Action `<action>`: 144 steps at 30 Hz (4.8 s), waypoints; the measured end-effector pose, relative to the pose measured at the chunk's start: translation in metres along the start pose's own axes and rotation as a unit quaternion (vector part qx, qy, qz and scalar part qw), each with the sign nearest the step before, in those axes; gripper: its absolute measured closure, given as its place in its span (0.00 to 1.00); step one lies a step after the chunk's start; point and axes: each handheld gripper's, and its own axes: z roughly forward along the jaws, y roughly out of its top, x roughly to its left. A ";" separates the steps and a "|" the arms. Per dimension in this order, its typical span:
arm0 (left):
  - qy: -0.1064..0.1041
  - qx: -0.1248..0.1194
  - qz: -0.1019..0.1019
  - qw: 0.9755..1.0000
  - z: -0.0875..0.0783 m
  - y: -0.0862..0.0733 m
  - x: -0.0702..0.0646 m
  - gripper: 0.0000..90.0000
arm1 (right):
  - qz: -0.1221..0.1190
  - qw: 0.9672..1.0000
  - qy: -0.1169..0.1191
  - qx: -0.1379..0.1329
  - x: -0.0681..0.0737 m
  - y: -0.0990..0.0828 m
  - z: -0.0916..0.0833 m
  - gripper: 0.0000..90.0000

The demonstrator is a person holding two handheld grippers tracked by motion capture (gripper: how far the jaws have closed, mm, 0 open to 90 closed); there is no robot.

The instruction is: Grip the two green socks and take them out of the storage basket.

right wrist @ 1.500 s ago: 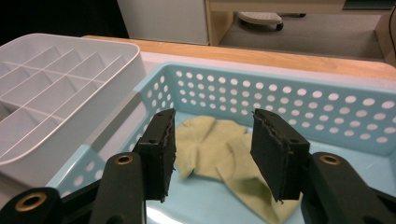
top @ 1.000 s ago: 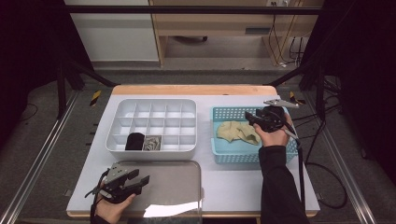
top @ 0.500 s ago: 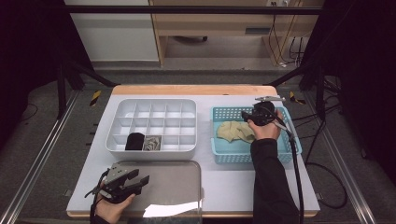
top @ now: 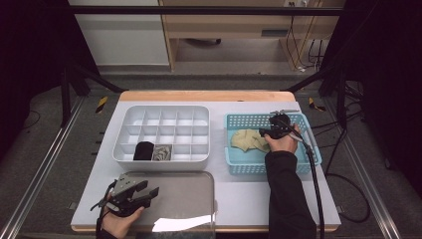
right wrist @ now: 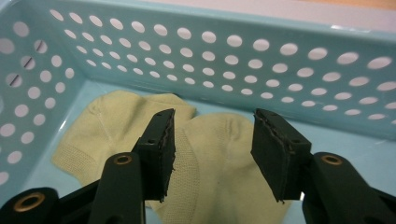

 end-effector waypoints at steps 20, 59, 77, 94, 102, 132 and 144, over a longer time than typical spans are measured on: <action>0.002 0.003 0.001 1.000 0.001 -0.001 0.001 0.51 | 0.014 0.998 0.005 0.065 -0.003 -0.014 0.026 0.63; 0.005 0.006 0.003 1.000 0.002 0.000 -0.001 0.52 | -0.044 0.987 0.073 -0.134 0.022 0.016 -0.098 0.98; 0.004 0.008 0.002 1.000 0.002 0.000 -0.001 0.52 | -0.078 0.974 0.099 -0.186 0.041 0.022 -0.147 0.98; 0.005 0.011 0.000 1.000 0.002 0.000 -0.001 0.53 | -0.131 0.958 0.150 -0.208 0.075 -0.005 -0.199 0.98; 0.011 0.010 0.000 1.000 0.000 0.001 -0.002 0.53 | -0.134 0.957 0.169 -0.192 0.080 -0.039 -0.199 0.98; 0.026 0.000 -0.003 1.000 -0.009 0.003 -0.004 0.48 | -0.142 0.957 0.242 -0.068 0.122 -0.136 -0.110 0.97; 0.034 0.000 -0.009 0.999 -0.010 0.003 -0.004 0.51 | -0.156 0.955 0.251 -0.027 0.148 -0.153 -0.083 0.91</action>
